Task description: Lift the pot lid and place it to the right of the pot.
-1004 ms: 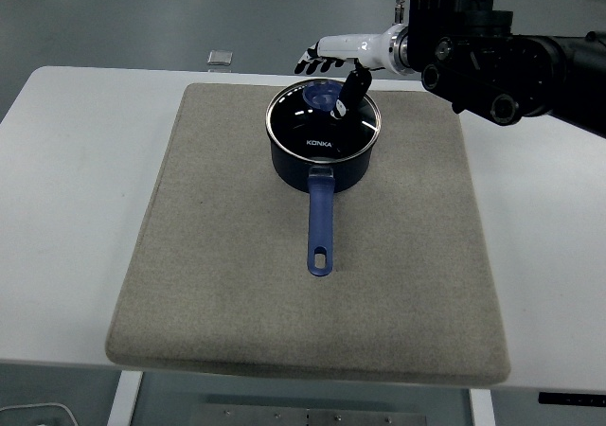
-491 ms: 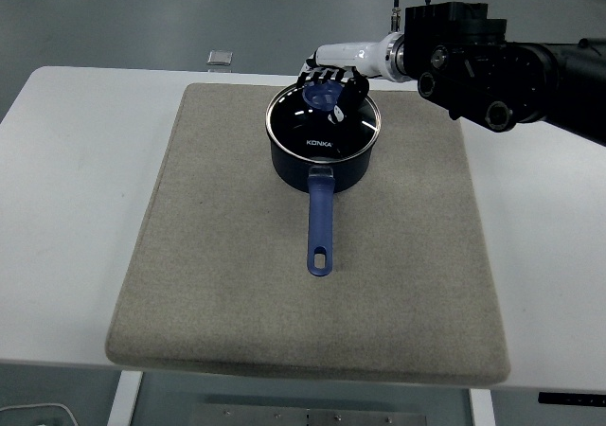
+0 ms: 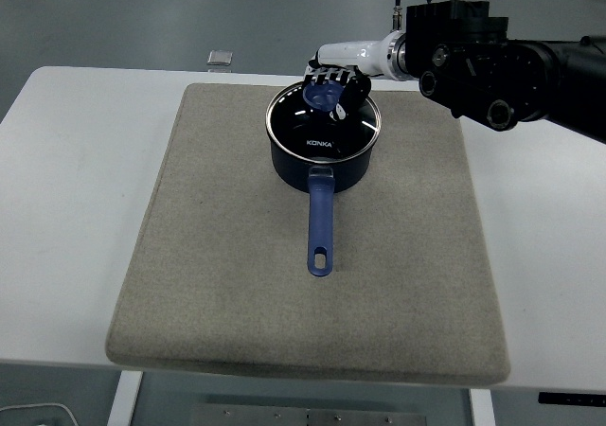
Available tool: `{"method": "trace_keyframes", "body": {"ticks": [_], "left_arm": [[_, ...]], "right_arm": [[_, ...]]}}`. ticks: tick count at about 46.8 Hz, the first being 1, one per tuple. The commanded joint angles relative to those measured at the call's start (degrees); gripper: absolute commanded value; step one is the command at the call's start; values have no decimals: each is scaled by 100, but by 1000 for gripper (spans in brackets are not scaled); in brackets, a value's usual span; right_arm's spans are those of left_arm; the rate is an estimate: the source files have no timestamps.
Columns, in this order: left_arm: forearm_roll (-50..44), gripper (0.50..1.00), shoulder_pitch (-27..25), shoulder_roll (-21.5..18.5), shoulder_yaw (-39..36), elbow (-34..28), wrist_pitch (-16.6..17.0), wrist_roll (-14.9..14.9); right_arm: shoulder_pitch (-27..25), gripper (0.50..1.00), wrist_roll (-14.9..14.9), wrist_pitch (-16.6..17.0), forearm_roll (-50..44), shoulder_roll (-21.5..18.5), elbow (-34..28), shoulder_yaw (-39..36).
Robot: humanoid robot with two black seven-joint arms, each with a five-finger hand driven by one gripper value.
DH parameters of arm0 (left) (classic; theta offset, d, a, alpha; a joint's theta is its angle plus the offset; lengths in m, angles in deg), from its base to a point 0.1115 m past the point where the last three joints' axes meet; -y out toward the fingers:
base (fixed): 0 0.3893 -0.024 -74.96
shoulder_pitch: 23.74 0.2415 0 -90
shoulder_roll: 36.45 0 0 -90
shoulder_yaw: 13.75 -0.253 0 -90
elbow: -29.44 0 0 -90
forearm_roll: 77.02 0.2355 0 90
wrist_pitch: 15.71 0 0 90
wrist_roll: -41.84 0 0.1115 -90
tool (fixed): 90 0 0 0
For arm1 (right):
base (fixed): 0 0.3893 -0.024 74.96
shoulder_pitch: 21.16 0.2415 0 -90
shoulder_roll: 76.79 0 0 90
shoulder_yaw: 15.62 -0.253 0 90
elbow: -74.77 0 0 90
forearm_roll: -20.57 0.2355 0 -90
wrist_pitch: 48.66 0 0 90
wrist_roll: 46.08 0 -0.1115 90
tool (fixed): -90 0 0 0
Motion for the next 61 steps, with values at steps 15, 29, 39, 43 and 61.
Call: {"method": "trace_keyframes", "body": {"ticks": [15,29,39,43,61], "left_arm": [[0,1000,0,0,0,0,0,0],[0,1000,0,0,0,0,0,0],[0,1000,0,0,0,0,0,0],[0,1000,0,0,0,0,0,0],[0,1000,0,0,0,0,0,0]], "right_arm": [[43,578,-5,17,-54,6,2,8],[87,500,-5,44,-54,24,2,114],[184,500,-5,61,-54,76,2,123],[271,500,-5,70,-46,85,11,131],[623,500,-23,263,-37,700,98,430]]}}
